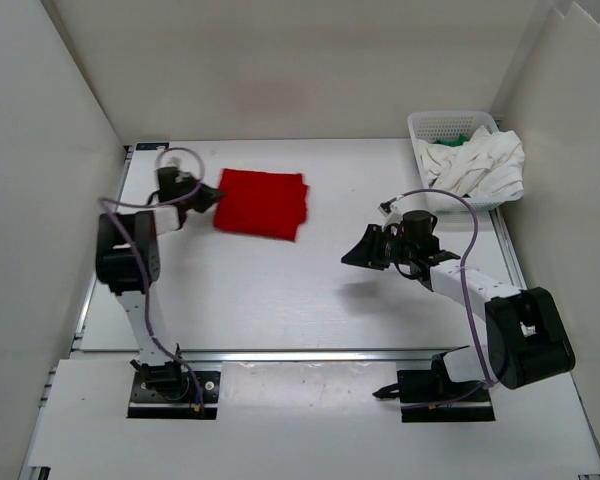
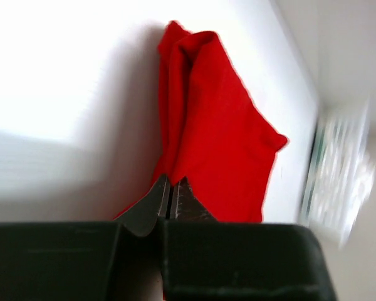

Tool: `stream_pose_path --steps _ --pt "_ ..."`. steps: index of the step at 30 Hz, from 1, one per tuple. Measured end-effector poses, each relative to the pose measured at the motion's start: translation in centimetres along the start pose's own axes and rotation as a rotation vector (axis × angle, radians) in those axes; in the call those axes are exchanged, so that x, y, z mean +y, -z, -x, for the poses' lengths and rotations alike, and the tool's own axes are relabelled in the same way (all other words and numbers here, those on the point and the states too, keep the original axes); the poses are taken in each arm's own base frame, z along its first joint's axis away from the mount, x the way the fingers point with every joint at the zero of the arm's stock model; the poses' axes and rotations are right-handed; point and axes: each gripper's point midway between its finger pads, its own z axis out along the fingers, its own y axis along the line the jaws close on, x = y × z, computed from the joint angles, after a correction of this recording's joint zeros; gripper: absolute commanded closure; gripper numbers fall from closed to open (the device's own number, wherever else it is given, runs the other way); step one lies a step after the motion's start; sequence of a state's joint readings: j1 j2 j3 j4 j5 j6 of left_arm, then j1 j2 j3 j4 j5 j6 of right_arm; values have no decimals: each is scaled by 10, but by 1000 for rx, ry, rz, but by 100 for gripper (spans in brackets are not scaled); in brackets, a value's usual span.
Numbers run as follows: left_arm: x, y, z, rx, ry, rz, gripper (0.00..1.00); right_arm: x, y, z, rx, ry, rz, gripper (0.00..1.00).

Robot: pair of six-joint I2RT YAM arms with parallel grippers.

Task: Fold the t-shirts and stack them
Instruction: Put the neatly folded tshirt into the corner of the board with the left arm

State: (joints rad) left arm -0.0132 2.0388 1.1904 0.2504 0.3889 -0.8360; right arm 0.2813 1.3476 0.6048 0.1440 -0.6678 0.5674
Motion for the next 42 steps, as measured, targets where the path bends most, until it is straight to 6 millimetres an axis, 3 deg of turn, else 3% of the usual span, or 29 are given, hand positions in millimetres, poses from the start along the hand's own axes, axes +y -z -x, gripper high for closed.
stream_pose_path --steps 3,5,7,14,20,24,29,32,36,39,40,41,42 --pt "70 67 71 -212 133 103 100 2 -4 -4 19 6 18 73" --pt "110 106 93 -330 210 180 100 4 -8 -11 46 3 31 74" --pt "127 121 97 -374 256 218 100 6 -12 -19 76 1 45 74" --pt "134 71 88 -289 347 176 100 24 -13 -31 115 31 88 72" --pt "159 60 141 -361 440 155 100 29 0 -16 60 49 98 73" --pt "172 54 173 -422 479 146 100 22 3 -20 67 33 78 73" --pt "185 62 183 -477 510 154 96 15 2 -28 95 8 66 73" --pt "191 69 180 -502 526 148 85 11 0 -32 114 -6 64 73" --pt "200 83 170 -535 569 138 61 11 -3 -38 135 -11 64 66" --pt "188 95 174 -570 575 100 18 12 -1 -40 132 -1 58 58" --pt "183 99 177 -579 551 100 12 13 0 -40 129 2 55 56" --pt "177 105 181 -592 538 100 3 14 1 -40 122 8 53 49" --pt "173 112 184 -605 523 102 1 15 2 -38 112 14 51 40"
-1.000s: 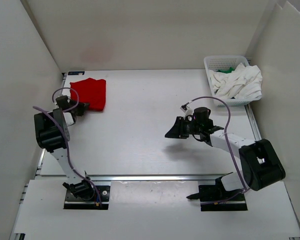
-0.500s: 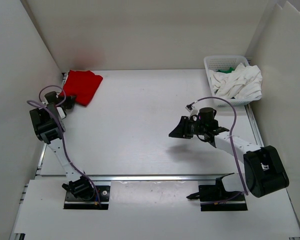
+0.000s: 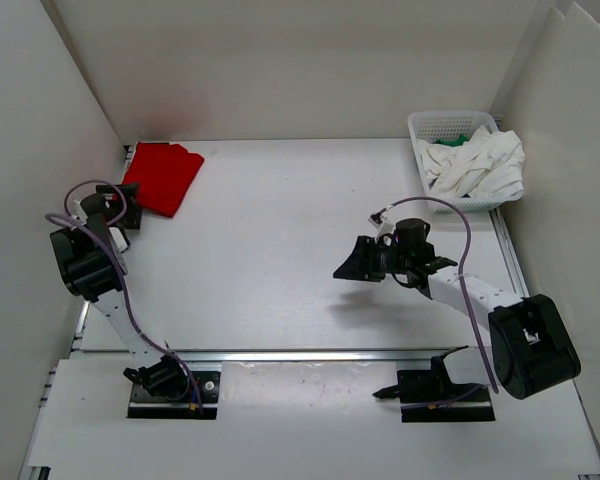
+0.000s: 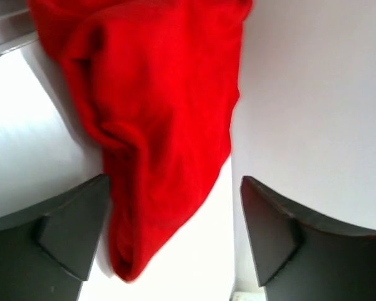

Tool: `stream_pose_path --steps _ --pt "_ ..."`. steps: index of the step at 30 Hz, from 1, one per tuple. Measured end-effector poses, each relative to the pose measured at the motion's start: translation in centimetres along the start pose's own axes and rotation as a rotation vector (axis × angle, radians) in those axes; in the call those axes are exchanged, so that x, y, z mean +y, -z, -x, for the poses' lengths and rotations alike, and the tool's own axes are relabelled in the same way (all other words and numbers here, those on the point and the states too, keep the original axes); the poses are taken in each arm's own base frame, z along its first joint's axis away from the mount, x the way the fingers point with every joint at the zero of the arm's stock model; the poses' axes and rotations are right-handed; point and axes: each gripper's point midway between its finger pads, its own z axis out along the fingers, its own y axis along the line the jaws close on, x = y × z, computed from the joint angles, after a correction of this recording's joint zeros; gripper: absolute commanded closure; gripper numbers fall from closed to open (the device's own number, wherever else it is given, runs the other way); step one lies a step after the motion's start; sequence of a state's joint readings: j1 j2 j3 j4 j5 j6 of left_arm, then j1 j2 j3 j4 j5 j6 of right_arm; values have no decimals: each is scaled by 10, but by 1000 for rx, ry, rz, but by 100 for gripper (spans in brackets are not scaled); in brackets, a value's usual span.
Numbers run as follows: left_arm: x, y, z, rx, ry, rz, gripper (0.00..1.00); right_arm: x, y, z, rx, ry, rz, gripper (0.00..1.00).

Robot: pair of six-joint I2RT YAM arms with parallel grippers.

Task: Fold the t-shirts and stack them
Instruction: Put the neatly folded tshirt into the corner of the board with the left arm, then grab crumpled tshirt from bin with the right arm

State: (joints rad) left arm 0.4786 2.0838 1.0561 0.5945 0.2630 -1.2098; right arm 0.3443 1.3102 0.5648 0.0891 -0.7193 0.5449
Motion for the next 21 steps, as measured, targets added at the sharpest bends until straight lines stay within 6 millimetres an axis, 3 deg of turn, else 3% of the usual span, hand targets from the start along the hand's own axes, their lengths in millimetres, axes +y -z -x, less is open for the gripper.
stream_pose_path --steps 5,8,10,12,14,17,19,21 --pt "-15 33 5 -31 -44 10 2 0 4 7 -38 21 -21 35" --pt "-27 55 0 -48 -80 9 1 -8 6 16 -71 19 -60 50" --pt "-40 67 -12 -41 -121 -4 1 -13 9 28 -107 12 -98 70" --pt "-58 78 -38 -13 -176 -34 1 -15 14 49 -155 8 -132 91" --pt "-79 95 -73 34 -226 -89 12 -17 21 81 -222 16 -169 100" --pt "-103 134 -135 131 -296 -189 58 -24 42 145 -359 37 -268 100" --pt "-117 167 -181 210 -361 -269 67 -36 66 191 -456 44 -350 98" --pt "-129 201 -225 298 -423 -358 70 -57 98 232 -549 34 -445 91"
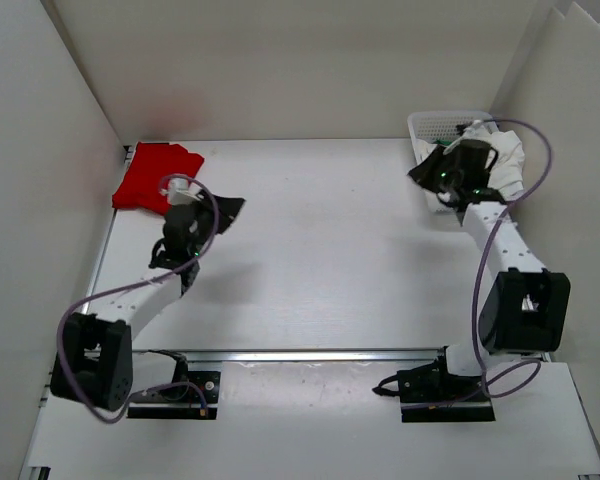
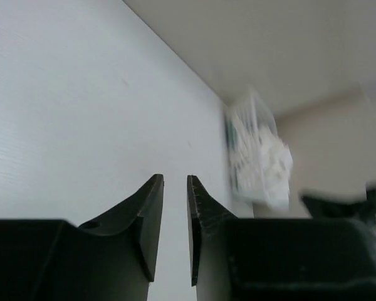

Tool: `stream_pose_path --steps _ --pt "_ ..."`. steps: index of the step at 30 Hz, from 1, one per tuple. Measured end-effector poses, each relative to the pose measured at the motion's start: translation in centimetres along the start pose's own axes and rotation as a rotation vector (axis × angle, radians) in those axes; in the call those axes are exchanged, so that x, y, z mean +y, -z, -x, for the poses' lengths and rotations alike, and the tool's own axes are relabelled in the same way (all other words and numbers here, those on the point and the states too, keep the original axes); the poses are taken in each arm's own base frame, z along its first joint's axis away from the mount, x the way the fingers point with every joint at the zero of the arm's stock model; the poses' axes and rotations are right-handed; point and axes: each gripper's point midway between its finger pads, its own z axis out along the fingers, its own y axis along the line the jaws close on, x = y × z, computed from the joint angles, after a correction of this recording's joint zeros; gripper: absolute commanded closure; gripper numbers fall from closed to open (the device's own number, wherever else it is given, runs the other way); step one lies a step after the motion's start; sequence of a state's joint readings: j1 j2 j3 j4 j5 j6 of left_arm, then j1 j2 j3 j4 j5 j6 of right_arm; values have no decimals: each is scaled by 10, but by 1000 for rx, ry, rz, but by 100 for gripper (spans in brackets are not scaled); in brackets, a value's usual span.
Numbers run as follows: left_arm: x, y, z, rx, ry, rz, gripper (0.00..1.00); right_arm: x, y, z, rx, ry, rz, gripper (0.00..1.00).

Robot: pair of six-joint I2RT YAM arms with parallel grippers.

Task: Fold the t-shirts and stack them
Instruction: Grab crumpled tshirt from bin with the right arm

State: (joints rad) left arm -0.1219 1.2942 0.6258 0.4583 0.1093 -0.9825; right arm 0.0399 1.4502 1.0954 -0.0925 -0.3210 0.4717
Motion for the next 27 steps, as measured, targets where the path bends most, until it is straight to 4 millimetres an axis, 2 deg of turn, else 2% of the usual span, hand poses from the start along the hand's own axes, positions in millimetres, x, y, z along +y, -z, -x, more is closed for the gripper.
stream_pose_path --steps 1,3,5,6,7,9,12,14,17,21,23,25,27 --pt "-18 8 -21 41 -32 -50 68 -18 -2 22 -40 -7 -52 86" --pt "-54 31 -74 143 -109 -161 62 -66 -6 66 -103 -26 -193 76" --pt "-78 60 -124 263 -176 -266 59 -112 -9 95 -133 -23 -335 65" --pt "-83 74 -146 322 -204 -310 55 -136 -12 106 -135 -9 -417 59" --pt "-81 84 -161 365 -222 -330 51 -151 -16 112 -131 2 -471 57" --pt "-61 100 -185 445 -256 -330 50 -178 -27 115 -91 32 -567 54" --pt "-24 115 -206 535 -290 -280 46 -208 -44 111 -27 66 -661 52" --pt "-8 126 -213 571 -301 -265 44 -226 -53 106 16 83 -719 51" --pt "0 140 -213 582 -311 -280 44 -249 -65 101 65 107 -793 51" --pt "-7 142 -205 558 -317 -318 43 -271 -82 103 97 130 -853 53" --pt "-7 141 -205 557 -327 -318 44 -278 -88 103 111 133 -871 62" --pt "-6 140 -207 568 -335 -316 43 -282 -94 101 121 136 -876 84" --pt "-3 140 -211 583 -338 -306 44 -283 -95 97 135 135 -878 100"
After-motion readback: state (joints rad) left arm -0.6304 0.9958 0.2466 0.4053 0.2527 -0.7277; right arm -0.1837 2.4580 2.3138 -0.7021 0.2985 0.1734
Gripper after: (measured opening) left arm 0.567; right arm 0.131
